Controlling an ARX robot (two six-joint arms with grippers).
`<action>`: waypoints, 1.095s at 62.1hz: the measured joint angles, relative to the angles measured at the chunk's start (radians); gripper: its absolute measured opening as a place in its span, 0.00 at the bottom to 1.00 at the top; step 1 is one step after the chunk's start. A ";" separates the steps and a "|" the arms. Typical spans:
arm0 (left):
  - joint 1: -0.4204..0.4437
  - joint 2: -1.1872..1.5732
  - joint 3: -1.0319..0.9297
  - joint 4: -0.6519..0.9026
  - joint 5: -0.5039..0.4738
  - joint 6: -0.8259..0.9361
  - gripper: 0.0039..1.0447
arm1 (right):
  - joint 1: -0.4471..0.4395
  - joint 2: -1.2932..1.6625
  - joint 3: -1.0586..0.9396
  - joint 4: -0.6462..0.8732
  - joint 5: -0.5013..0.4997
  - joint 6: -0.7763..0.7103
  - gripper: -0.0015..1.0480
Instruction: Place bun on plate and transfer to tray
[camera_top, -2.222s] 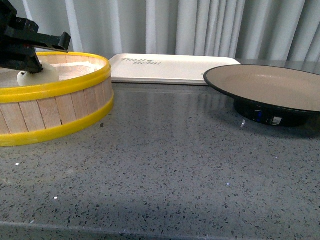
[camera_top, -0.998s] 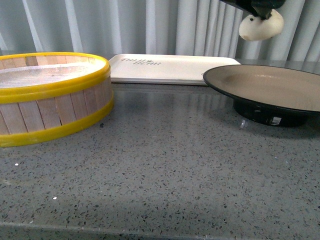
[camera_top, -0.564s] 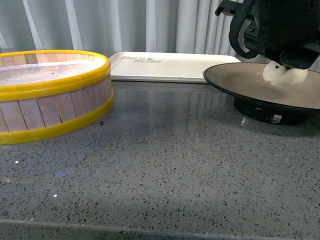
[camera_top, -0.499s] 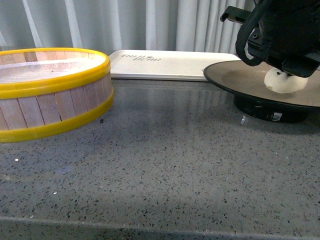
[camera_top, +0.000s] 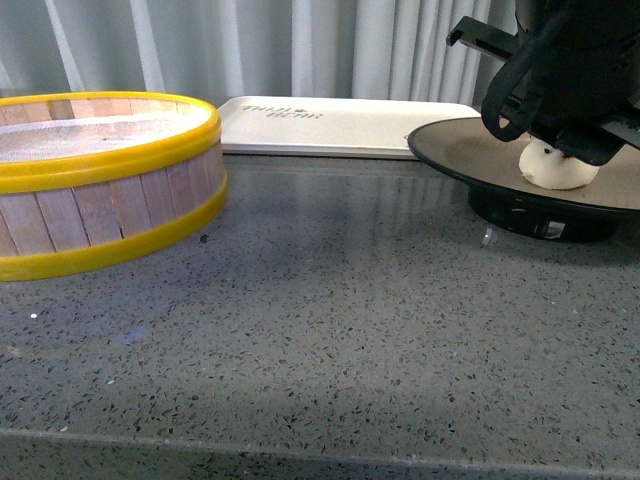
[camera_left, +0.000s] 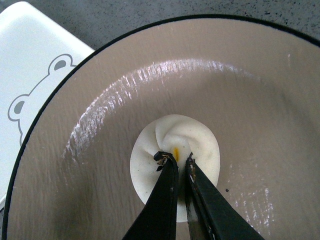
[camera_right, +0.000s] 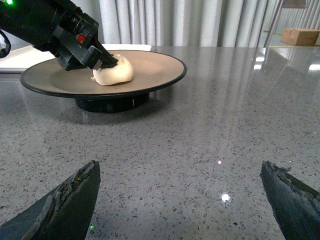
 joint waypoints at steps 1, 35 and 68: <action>0.000 0.001 0.000 0.000 -0.004 0.003 0.03 | 0.000 0.000 0.000 0.000 0.000 0.000 0.92; -0.007 0.001 0.003 -0.026 0.014 0.025 0.67 | 0.000 0.000 0.000 0.000 0.000 0.000 0.92; 0.077 -0.108 0.023 0.036 -0.001 -0.086 0.94 | 0.000 0.000 0.000 0.000 0.000 0.000 0.92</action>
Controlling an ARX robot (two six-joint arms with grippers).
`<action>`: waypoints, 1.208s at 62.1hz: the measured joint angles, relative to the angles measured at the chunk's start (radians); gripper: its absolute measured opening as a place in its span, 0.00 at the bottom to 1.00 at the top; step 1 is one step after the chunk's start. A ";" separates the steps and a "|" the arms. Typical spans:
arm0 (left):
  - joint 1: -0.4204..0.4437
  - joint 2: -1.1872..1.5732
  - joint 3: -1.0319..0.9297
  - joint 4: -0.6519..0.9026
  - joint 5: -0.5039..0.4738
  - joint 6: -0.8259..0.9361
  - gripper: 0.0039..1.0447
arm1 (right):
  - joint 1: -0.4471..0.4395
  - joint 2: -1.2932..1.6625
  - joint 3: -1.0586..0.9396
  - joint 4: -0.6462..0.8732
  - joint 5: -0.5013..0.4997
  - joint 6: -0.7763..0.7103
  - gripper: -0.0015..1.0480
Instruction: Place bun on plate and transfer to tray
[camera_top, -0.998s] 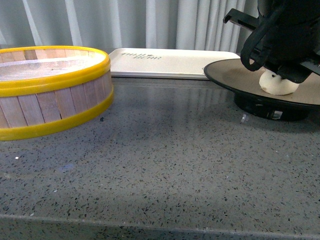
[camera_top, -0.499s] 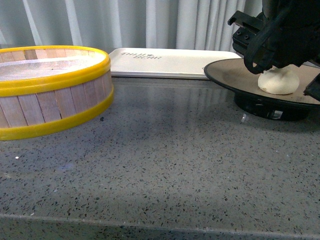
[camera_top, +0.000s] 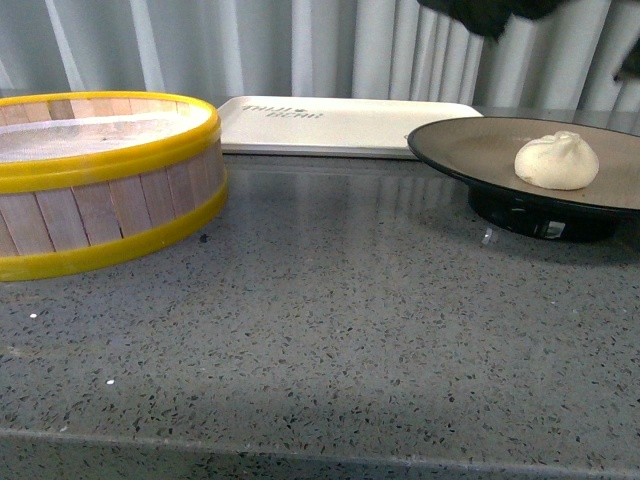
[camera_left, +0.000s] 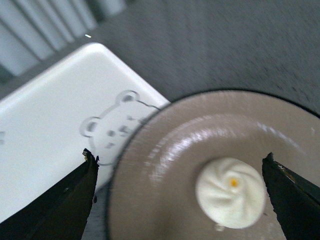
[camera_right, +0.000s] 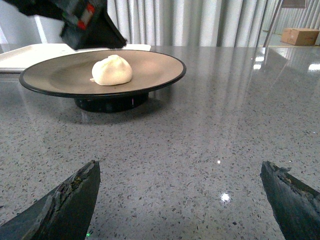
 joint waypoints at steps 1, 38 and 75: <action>0.006 -0.010 -0.005 0.007 -0.006 -0.004 0.94 | 0.000 0.000 0.000 0.000 0.000 0.000 0.92; 0.549 -0.703 -0.710 0.269 0.051 -0.193 0.94 | 0.000 0.000 0.000 0.000 0.000 0.000 0.92; 0.858 -1.322 -1.638 0.667 0.293 -0.225 0.04 | 0.000 0.000 0.000 0.000 0.000 0.000 0.92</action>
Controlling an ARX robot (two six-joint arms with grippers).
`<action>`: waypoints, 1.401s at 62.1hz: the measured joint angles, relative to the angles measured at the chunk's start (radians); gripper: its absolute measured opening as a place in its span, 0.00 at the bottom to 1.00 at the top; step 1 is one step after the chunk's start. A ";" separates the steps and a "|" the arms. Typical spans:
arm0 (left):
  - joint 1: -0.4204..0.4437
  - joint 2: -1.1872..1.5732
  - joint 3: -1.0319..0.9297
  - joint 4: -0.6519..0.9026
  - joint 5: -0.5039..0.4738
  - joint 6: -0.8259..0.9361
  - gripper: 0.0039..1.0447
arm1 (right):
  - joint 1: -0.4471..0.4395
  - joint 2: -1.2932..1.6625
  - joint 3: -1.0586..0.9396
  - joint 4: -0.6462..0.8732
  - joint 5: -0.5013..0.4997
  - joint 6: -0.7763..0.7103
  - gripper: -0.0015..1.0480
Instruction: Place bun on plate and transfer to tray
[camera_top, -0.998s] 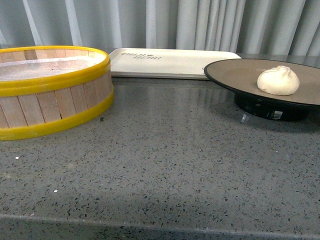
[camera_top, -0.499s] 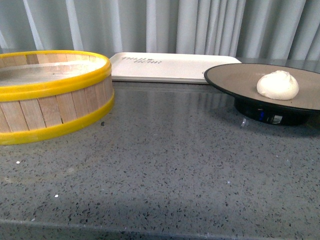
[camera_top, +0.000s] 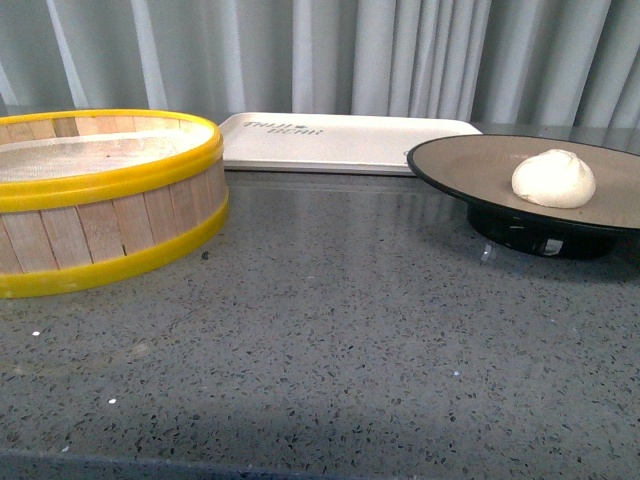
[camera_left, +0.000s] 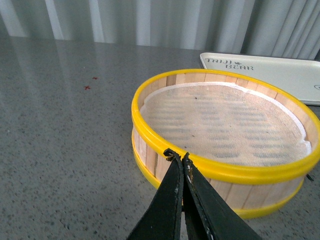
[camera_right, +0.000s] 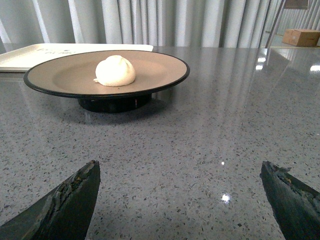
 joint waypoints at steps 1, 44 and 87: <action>-0.005 -0.010 -0.012 0.002 -0.006 0.000 0.04 | 0.000 0.000 0.000 0.000 0.000 0.000 0.92; -0.150 -0.261 -0.225 -0.032 -0.150 0.000 0.04 | 0.000 0.000 0.000 0.000 0.000 0.000 0.92; -0.150 -0.488 -0.285 -0.168 -0.151 0.000 0.04 | 0.000 0.000 0.000 0.000 0.000 0.000 0.92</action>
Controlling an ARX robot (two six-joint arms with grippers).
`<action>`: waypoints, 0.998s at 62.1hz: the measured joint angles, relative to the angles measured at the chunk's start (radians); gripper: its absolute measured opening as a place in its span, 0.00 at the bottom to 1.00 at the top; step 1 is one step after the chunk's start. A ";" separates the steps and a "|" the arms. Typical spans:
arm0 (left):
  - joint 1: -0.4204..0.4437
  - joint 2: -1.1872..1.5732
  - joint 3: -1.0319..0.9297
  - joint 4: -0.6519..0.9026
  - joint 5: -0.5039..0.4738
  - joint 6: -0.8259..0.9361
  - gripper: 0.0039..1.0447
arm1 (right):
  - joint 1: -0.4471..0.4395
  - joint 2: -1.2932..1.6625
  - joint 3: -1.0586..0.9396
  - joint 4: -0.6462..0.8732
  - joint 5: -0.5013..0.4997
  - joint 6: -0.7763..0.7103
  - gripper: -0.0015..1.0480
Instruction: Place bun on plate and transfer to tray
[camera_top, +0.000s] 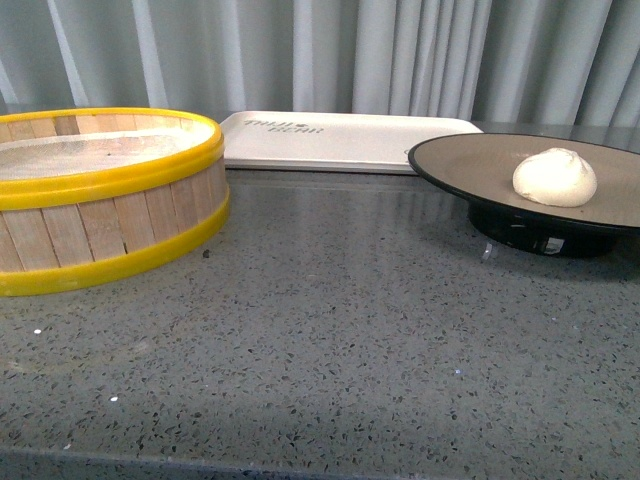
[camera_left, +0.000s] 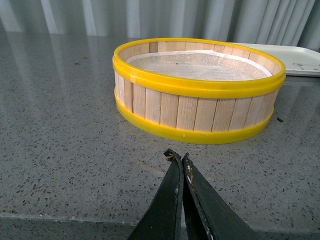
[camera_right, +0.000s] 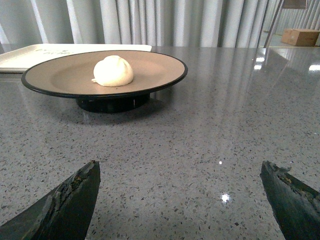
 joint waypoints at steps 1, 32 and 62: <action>0.000 -0.003 0.000 -0.003 0.000 0.000 0.04 | 0.000 0.000 0.000 0.000 0.000 0.000 0.92; 0.000 -0.207 0.000 -0.214 0.000 0.000 0.04 | 0.000 0.000 0.000 0.000 0.000 0.000 0.92; 0.000 -0.208 0.000 -0.214 0.000 0.000 0.75 | 0.007 0.019 0.001 0.026 0.047 -0.036 0.92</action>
